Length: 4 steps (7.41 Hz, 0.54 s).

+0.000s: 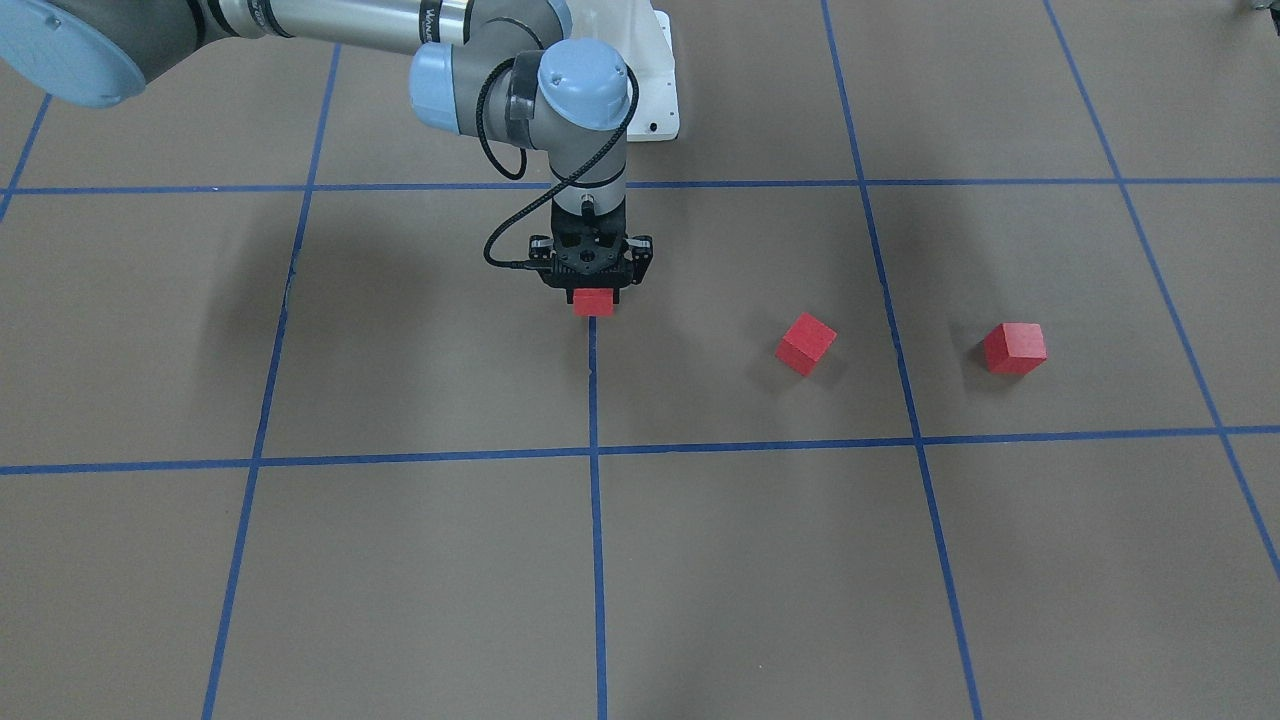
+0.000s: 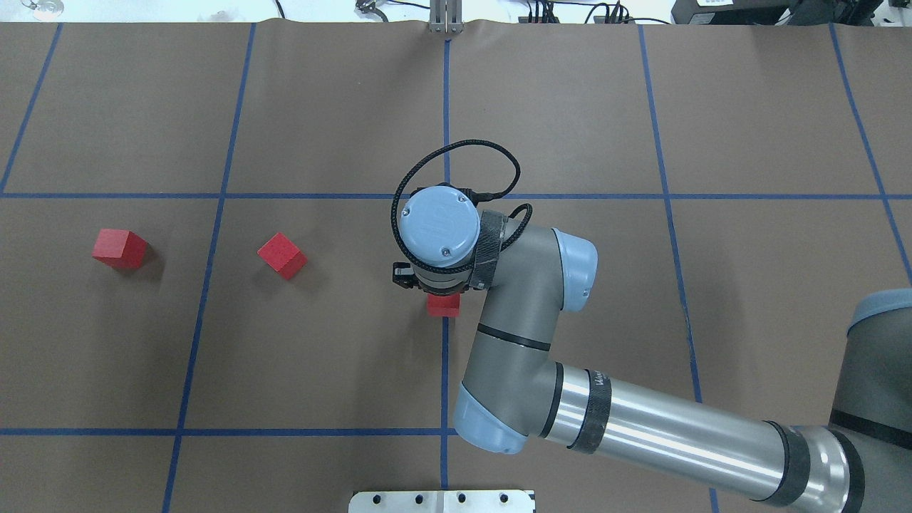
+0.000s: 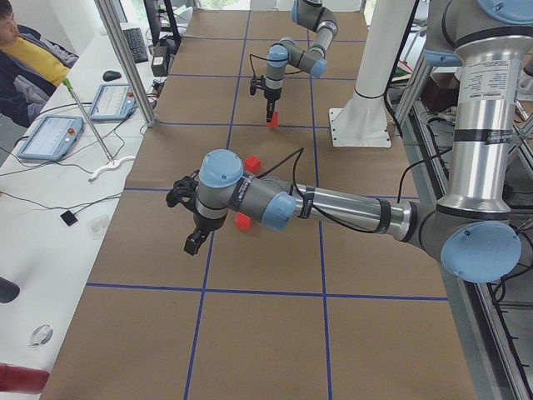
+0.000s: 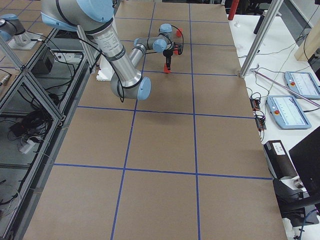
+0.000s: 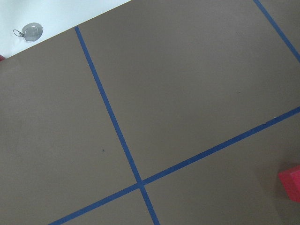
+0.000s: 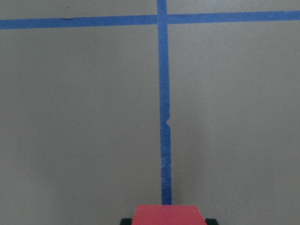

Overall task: Form red blocks into L shape at center
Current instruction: 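Carry the red cube with the right gripper to the table centre and lower it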

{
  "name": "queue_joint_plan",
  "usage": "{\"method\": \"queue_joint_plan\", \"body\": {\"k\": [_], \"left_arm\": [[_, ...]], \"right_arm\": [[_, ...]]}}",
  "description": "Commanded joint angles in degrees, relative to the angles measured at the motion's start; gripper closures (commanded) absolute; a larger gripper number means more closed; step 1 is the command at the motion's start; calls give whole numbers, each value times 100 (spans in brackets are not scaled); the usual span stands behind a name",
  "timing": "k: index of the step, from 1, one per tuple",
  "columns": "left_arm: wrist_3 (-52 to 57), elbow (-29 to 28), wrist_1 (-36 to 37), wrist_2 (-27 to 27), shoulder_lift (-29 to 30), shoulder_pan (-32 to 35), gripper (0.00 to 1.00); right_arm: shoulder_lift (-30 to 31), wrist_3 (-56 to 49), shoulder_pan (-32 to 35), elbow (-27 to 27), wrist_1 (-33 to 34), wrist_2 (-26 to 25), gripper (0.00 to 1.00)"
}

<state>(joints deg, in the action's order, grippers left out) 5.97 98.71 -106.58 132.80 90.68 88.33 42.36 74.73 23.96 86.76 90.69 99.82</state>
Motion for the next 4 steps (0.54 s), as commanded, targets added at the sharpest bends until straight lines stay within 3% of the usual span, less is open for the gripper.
{"method": "queue_joint_plan", "body": {"k": [1,3,4], "left_arm": [[0,-10,-12,0,-6,0,0],[0,-18,-12,0,-6,0,0],[0,-18,-12,0,-6,0,0]], "right_arm": [[18,-2,-49,-19,2,-33,52],[27,-2,-75,-19,-7,-33,38],[35,-2,-75,-19,-7,-33,23]]}}
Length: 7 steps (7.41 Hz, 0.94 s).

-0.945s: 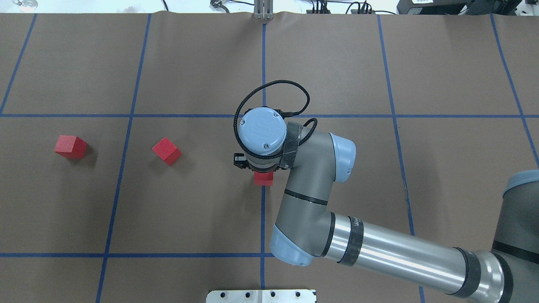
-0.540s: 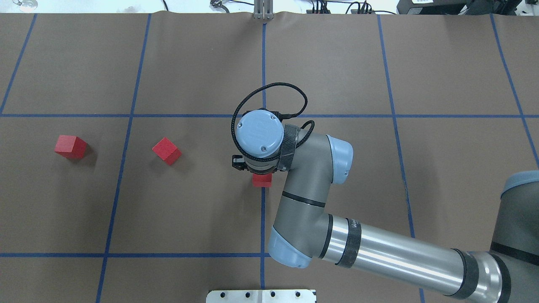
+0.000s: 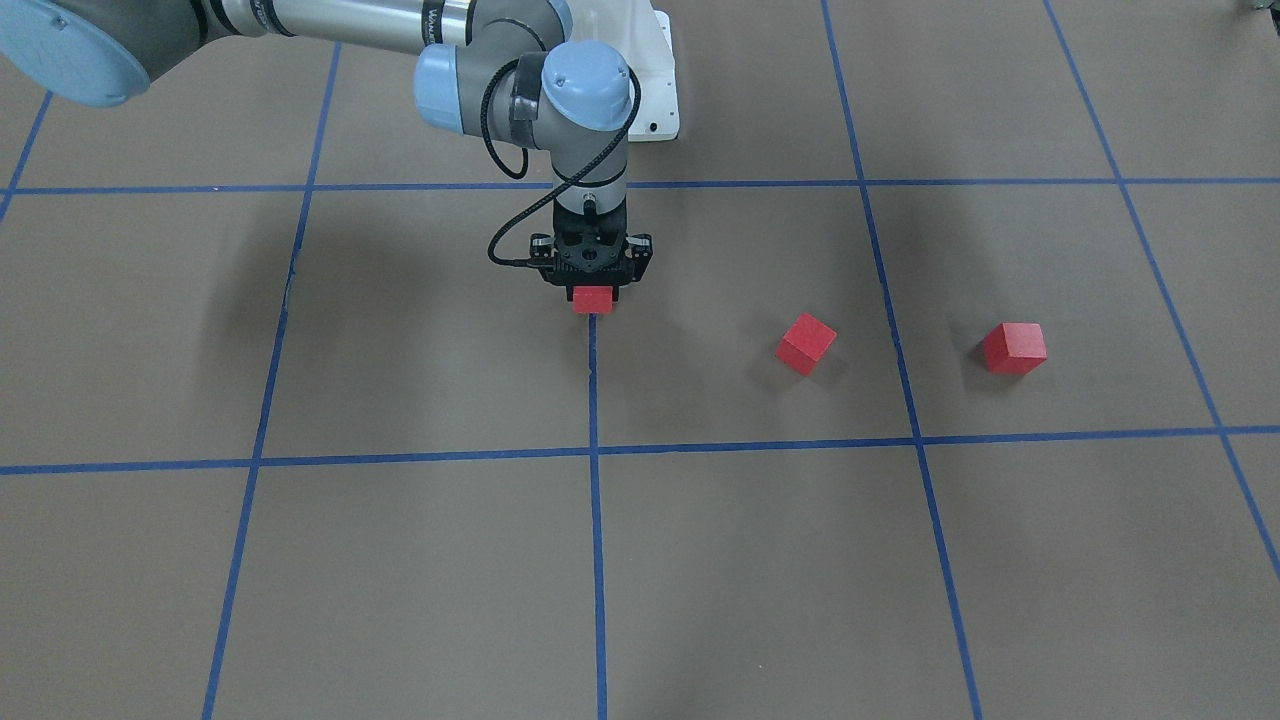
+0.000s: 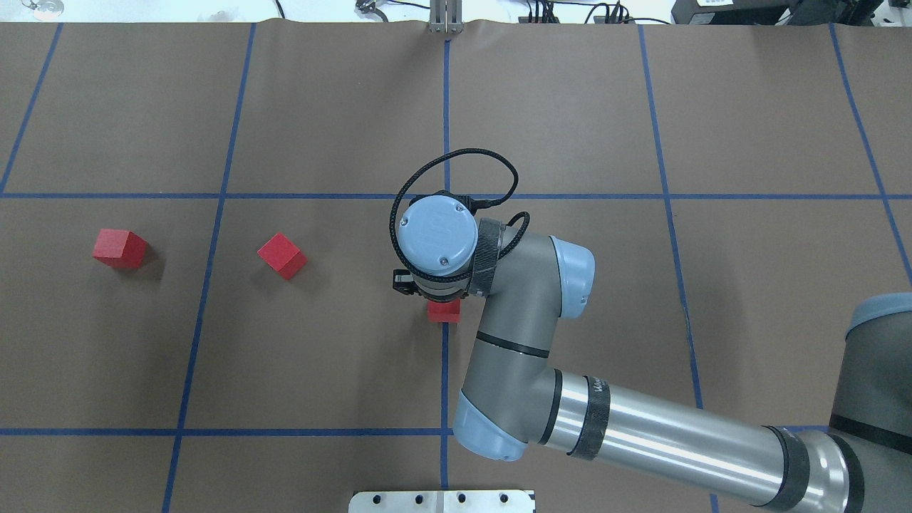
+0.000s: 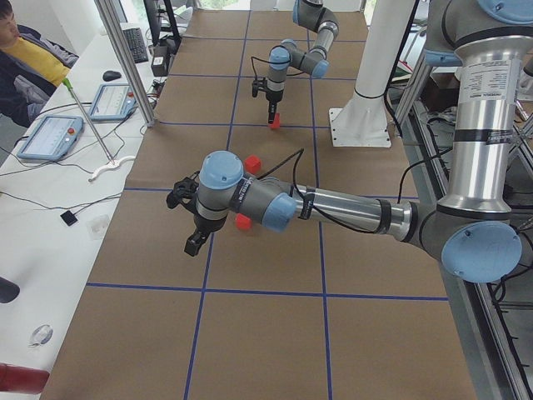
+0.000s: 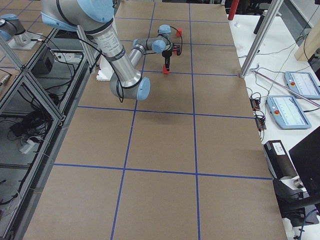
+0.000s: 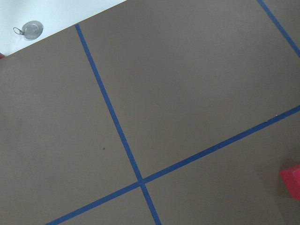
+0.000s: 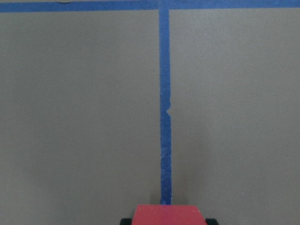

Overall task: Form red blocks into L shape at center
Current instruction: 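Open the right gripper and lift it away from the placed cube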

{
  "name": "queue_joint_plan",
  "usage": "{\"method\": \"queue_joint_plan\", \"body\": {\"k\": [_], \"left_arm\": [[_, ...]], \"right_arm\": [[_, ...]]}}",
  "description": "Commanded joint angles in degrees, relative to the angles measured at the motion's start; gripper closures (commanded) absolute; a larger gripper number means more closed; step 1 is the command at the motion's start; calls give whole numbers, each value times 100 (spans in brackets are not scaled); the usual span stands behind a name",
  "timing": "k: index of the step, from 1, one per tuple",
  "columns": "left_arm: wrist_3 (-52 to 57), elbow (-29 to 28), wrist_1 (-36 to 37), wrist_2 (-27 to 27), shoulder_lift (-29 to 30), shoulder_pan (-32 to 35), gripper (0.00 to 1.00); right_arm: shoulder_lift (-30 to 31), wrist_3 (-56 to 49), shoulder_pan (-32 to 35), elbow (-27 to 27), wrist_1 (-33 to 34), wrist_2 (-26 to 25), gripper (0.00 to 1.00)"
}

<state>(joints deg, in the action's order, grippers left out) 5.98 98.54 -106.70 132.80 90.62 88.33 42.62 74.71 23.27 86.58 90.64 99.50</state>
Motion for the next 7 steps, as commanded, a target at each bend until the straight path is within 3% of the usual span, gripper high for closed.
{"method": "queue_joint_plan", "body": {"k": [1,2,4,5,7], "left_arm": [[0,-2,0,0,-9,0,0],[0,-2,0,0,0,0,0],[-26,24,-87,0,8,0,0],[-61,42,-332,0,26,-61,0],[-1127,260,-762,-9,96,-787,0]], "right_arm": [[27,0,-6,0,-81,-9,14],[19,17,-6,0,-108,0,2],[53,9,238,296,-47,69,1],[350,0,536,907,258,96,1],[904,-715,1640,1527,507,1154,1]]}}
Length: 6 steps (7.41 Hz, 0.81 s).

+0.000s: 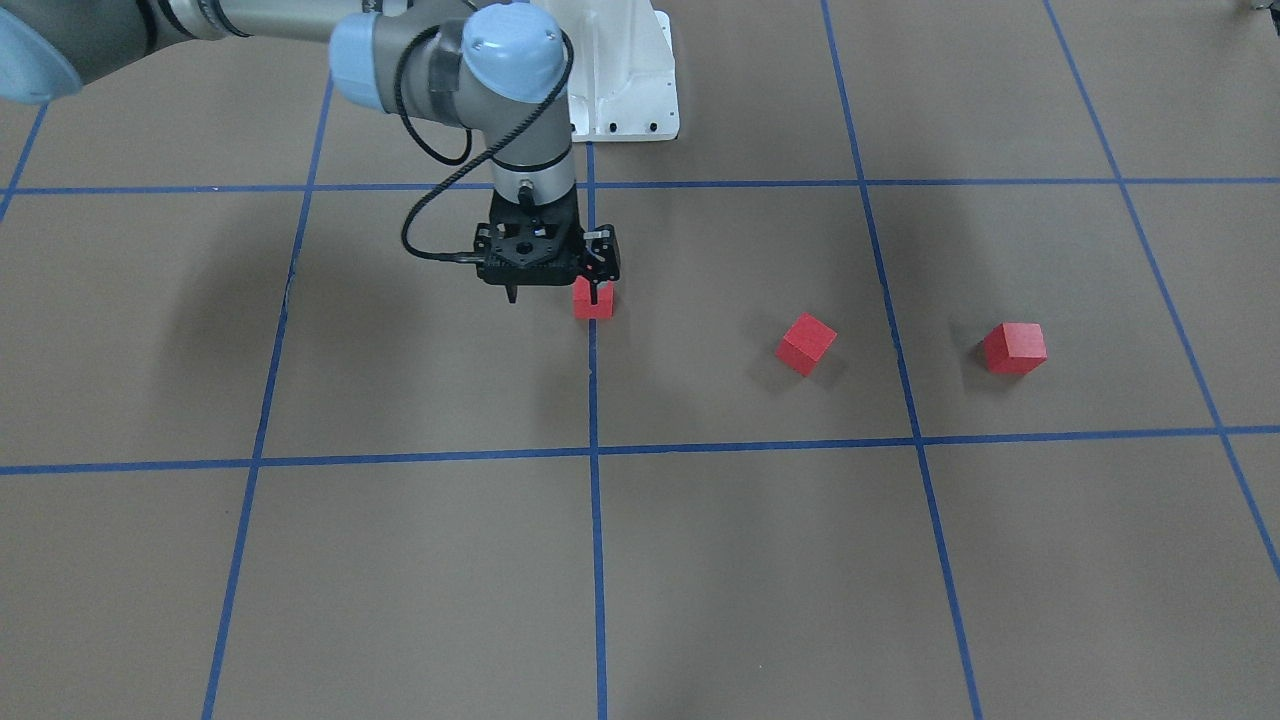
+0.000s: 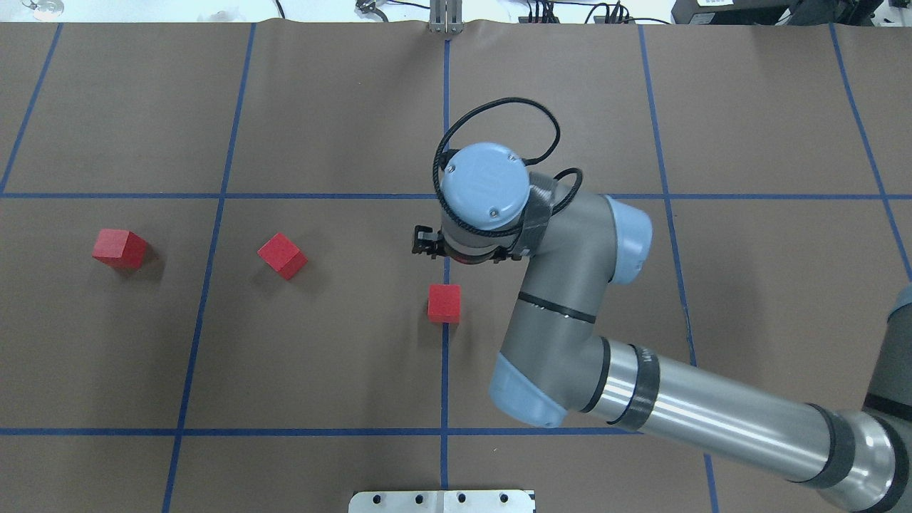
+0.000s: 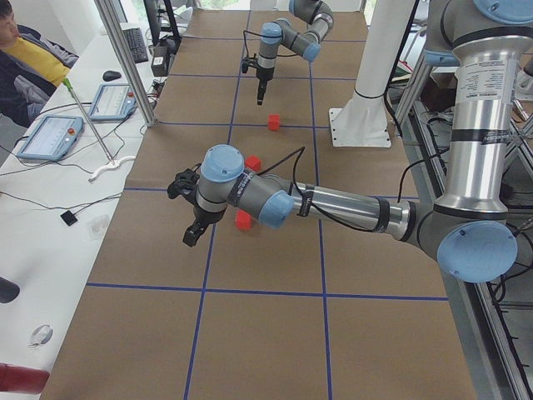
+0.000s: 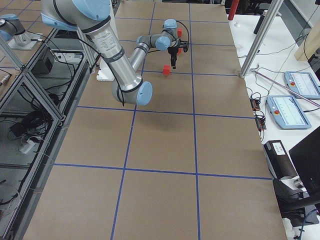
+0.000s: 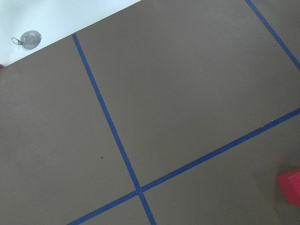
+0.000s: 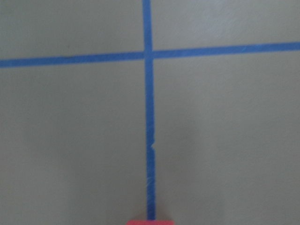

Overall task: Form red blocks into L shape at center
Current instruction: 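Open the right gripper and lift it away from the placed cube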

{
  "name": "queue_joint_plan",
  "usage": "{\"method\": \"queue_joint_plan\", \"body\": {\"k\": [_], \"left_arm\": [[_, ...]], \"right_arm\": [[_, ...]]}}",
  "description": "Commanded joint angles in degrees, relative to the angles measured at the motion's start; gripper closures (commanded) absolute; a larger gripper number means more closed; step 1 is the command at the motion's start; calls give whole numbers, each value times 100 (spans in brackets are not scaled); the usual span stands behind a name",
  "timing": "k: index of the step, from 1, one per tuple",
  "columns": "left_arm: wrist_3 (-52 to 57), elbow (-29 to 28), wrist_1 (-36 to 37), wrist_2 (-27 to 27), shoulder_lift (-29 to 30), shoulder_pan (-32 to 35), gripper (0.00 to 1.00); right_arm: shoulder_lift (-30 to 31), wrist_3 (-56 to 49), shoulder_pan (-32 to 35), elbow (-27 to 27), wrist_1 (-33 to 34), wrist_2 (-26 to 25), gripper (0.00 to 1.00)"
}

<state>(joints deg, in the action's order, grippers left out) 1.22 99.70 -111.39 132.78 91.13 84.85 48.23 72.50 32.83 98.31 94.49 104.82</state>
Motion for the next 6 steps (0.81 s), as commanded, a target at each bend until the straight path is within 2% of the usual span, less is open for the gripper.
{"method": "queue_joint_plan", "body": {"k": [1,3,5,6], "left_arm": [[-1050,320,-400,-7,141,-1000,0],[-2524,427,-409,-59,719,-1915,0],[-2662,393,-366,-86,1308,-2907,0],[-2706,392,-365,-512,1354,-3243,0]], "right_arm": [[623,-1422,1264,356,122,863,1],[1343,-3233,2442,347,113,1652,1],[2020,-4851,3226,338,122,1945,1],[2363,-5547,3595,312,131,2068,1]]}}
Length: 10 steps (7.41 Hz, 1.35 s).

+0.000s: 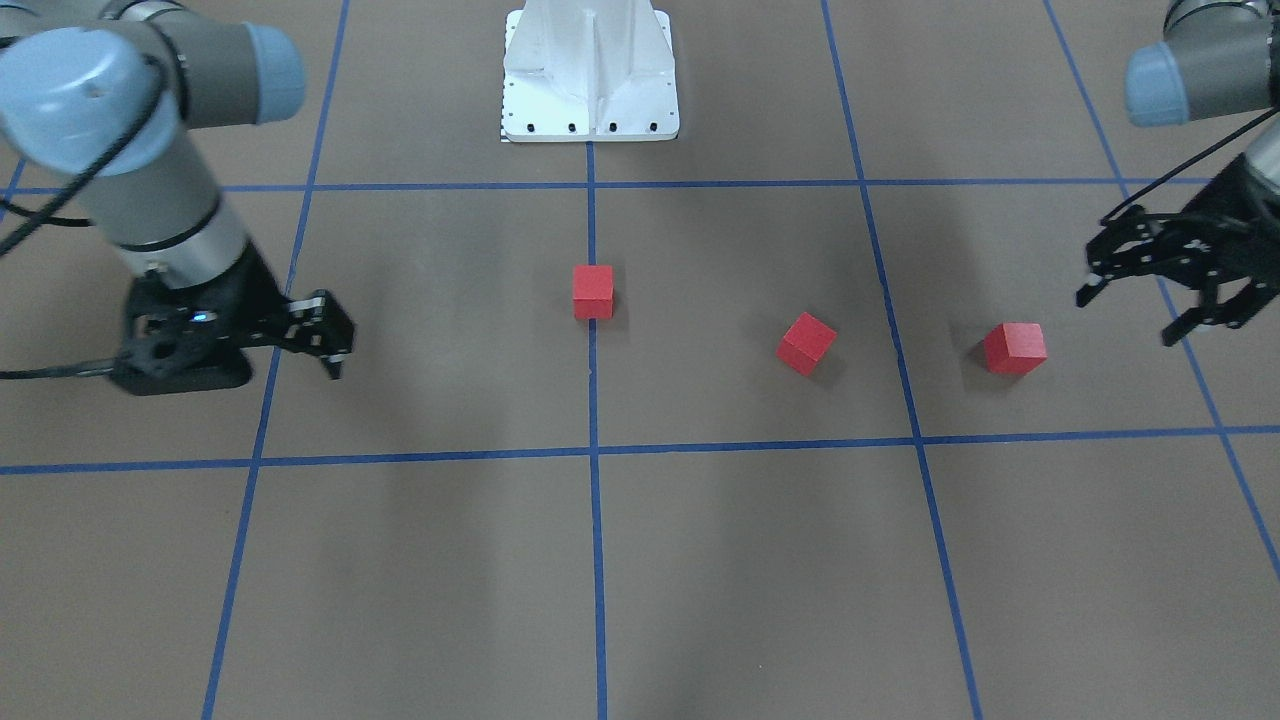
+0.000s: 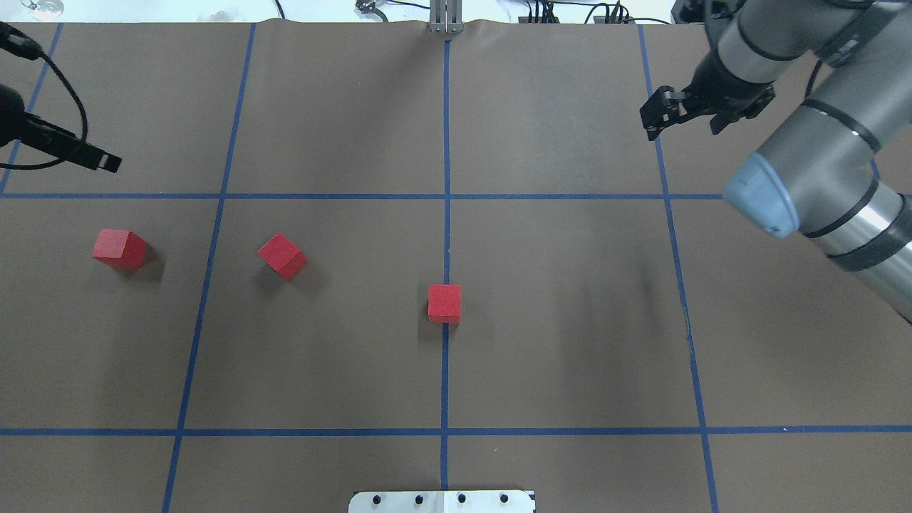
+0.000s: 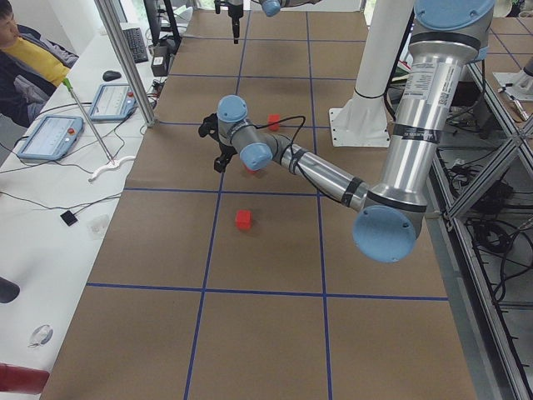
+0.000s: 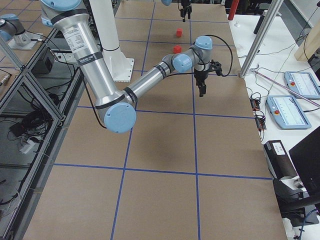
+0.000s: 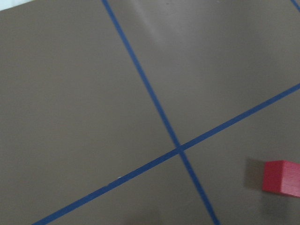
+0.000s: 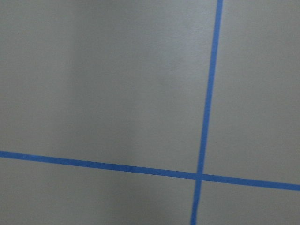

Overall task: Form red blocks into L shape at center
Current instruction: 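Withdraw the right arm while the left gripper reaches for the middle red cube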

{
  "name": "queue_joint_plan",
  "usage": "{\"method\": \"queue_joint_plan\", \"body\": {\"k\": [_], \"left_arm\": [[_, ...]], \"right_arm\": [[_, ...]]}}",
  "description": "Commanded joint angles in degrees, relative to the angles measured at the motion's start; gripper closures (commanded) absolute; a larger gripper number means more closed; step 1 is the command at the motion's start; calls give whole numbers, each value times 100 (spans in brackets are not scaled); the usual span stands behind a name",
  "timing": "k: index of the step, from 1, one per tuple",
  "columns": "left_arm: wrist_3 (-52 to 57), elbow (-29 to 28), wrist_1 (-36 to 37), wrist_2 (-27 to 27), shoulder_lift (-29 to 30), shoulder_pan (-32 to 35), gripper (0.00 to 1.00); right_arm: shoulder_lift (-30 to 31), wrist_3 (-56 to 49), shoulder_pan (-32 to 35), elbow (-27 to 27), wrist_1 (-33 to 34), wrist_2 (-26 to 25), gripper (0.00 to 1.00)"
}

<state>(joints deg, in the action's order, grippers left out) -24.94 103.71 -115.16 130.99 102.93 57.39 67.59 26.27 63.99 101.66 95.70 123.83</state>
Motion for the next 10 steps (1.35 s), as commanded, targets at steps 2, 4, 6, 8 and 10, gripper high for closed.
{"method": "queue_joint_plan", "body": {"k": [2,4,6,8,10], "left_arm": [[-81,-79,46,-995,174,-1183,0],[-3,-79,1008,-1311,471,-1562,0],[6,-560,1356,-1392,1016,-1739,0],[224,-826,1356,-1392,1185,-1740,0],[393,-948,1330,-1375,1203,-1749,0]], "right_arm": [[1112,-2235,1226,-58,-8,448,1],[1361,-2513,1423,-50,-52,449,1],[1432,-2513,1414,-50,-69,432,1],[1441,-2505,1414,-50,-69,432,1],[1432,-2496,1414,-50,-69,423,1]]}}
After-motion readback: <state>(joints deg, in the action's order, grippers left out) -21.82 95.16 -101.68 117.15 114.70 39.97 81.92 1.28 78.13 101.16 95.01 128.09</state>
